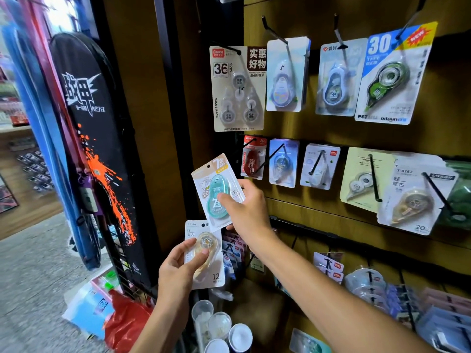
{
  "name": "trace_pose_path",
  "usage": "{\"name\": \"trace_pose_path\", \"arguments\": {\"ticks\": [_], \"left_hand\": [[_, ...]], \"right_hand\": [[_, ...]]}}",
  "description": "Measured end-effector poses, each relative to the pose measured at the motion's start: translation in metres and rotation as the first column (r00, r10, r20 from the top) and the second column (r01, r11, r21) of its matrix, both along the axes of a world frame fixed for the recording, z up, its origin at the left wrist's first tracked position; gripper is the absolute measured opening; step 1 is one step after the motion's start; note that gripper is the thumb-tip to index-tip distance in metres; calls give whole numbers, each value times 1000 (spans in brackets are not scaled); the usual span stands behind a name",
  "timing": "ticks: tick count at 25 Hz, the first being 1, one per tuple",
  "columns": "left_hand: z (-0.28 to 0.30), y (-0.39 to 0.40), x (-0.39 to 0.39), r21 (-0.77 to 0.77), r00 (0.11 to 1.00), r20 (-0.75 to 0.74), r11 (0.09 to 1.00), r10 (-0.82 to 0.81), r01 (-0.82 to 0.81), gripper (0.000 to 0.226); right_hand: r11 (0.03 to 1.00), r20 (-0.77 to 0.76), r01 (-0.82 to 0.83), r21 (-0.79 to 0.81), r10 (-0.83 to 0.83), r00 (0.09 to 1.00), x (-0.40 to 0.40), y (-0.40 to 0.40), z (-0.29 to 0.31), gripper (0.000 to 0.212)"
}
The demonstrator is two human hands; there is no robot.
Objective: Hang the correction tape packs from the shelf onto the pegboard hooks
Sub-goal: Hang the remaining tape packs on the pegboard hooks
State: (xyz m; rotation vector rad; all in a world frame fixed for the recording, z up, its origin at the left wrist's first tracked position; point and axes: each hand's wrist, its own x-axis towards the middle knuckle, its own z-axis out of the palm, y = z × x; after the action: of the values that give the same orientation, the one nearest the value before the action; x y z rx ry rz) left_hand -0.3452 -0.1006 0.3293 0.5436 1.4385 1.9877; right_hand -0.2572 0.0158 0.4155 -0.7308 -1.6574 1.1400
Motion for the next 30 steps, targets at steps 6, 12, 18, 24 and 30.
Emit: {"name": "trace_pose_path", "arguments": {"ticks": [6, 12, 18, 24, 30], "left_hand": [[2, -1, 0, -5, 1000, -2, 1000, -5, 5, 36], [3, -5, -4, -23, 1000, -5, 1000, 18, -18, 34], [2, -8, -3, -38, 1000, 23, 999, 19, -18, 34], [8, -7, -7, -16, 1000, 18, 1000, 10, -9, 30], [8, 18, -24, -10, 1000, -15, 1000, 1, -1, 30]], "right_hand": [[996, 30, 57, 74, -59, 998, -9, 1, 6, 18], [993, -50, 94, 66, -91, 995, 1, -6, 2, 18], [997, -50, 47, -54, -50, 998, 1, 1, 2, 13], [965, 10, 156, -213, -157, 987, -11, 42, 1, 19], [876, -24, 185, -445, -219, 976, -30, 124, 10, 35]]}}
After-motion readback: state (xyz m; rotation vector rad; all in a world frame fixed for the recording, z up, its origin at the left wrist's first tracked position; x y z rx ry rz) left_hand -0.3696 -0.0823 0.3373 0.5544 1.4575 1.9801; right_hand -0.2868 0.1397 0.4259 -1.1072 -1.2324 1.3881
